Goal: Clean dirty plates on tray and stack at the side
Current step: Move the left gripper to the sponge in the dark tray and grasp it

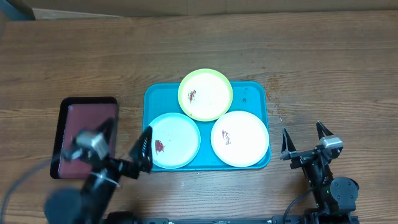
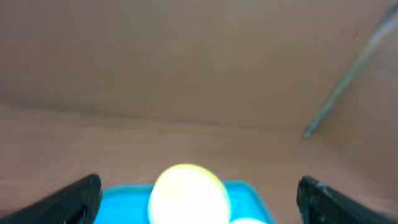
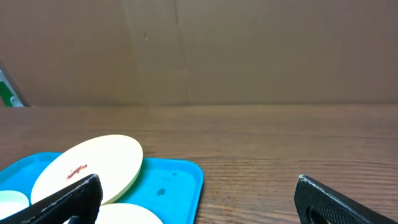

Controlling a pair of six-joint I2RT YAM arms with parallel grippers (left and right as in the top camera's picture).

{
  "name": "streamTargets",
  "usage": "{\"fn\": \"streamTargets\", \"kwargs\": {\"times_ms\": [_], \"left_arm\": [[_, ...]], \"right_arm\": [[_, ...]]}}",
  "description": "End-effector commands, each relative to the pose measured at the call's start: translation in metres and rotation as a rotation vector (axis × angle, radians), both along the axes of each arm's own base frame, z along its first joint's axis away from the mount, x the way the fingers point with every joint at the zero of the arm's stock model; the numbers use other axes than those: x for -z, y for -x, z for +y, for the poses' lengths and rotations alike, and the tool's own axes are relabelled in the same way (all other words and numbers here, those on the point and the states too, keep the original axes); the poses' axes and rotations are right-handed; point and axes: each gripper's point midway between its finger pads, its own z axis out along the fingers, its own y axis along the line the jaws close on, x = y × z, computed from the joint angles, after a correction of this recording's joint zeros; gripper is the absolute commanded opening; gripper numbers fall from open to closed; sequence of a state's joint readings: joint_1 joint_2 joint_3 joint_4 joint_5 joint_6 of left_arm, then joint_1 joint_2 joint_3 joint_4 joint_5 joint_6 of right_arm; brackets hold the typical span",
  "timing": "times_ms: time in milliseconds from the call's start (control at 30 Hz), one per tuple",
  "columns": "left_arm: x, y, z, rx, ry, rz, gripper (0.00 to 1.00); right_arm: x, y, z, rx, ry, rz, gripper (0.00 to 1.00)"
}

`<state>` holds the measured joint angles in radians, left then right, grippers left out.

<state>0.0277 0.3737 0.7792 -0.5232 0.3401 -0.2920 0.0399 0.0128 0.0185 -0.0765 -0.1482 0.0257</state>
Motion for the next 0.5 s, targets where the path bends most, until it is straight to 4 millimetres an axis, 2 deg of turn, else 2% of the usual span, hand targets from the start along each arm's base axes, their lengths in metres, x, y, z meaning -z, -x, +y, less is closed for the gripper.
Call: {"fn": "streamTargets", "kwargs": {"times_ms": [0,100,167,333,400,467], "left_arm": [[0.015,-0.033,0.025,-0.096,-0.197,0.258,1.00],[0.038,-0.049,0.043,-0.162,-0.243,0.518,1.00],[0.040,-0.061,0.046,-0.171,-0.217,0.618,1.00],[0.038,-0.093,0.076,-0.287,-0.122,0.745,1.00],[0.045,-0.099,0.089,-0.344,-0.061,0.786,1.00],[0.056,-0.102,0.094,-0.390,0.045,0.838,1.00]], "right_arm": [[0.002,-0.001,-0.003,0.017,0.004,-0.005,1.00],[0.002,-0.001,-0.003,0.017,0.004,-0.005,1.00],[0.002,-0.001,-0.003,0.017,0.004,-0.005,1.00],[0.002,-0.001,-0.003,0.017,0.004,-0.004,1.00],[0.002,-0.001,-0.003,0.017,0.004,-0.005,1.00],[0.002,-0.001,-0.003,0.017,0.004,-0.005,1.00]]}}
